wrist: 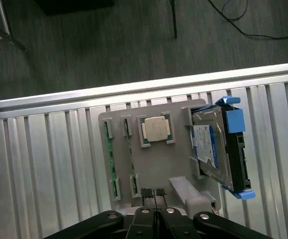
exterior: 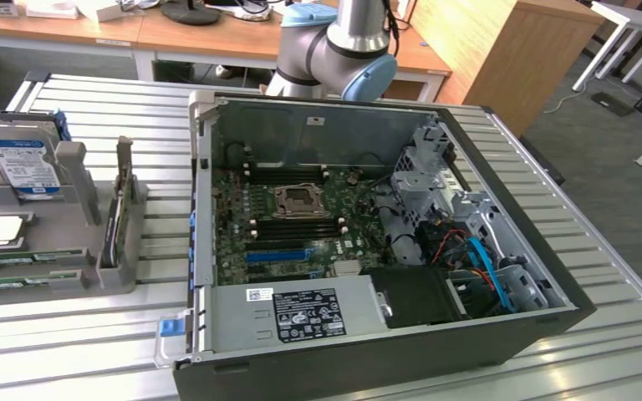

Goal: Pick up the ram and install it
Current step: 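Pick up the ram and move it above insertion slot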

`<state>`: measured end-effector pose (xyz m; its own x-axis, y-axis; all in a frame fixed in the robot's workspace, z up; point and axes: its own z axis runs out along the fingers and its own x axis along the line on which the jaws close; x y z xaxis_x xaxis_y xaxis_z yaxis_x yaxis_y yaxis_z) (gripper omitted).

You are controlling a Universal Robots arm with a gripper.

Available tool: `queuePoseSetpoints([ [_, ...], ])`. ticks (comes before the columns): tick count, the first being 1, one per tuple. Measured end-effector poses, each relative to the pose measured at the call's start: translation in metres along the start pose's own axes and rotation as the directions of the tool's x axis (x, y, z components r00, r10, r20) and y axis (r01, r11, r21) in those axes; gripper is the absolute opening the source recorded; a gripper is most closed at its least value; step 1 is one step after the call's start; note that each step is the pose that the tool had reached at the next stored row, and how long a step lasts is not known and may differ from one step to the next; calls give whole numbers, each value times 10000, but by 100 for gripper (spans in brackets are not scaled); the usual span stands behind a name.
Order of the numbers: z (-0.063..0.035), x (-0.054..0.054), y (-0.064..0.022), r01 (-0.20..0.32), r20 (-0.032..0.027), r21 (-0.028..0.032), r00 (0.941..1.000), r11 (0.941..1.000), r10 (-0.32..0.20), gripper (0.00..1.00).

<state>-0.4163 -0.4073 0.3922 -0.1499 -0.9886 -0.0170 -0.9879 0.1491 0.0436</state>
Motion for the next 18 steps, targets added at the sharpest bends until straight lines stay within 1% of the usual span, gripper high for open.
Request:
queuePoseSetpoints([
  [7,0,0,0,422,-75,0,9991,9991,-422,11],
  [12,0,0,0,685,-108,-3,9976,9977,-685,11],
  [18,0,0,0,702,-114,-3,9975,9975,-702,11],
])
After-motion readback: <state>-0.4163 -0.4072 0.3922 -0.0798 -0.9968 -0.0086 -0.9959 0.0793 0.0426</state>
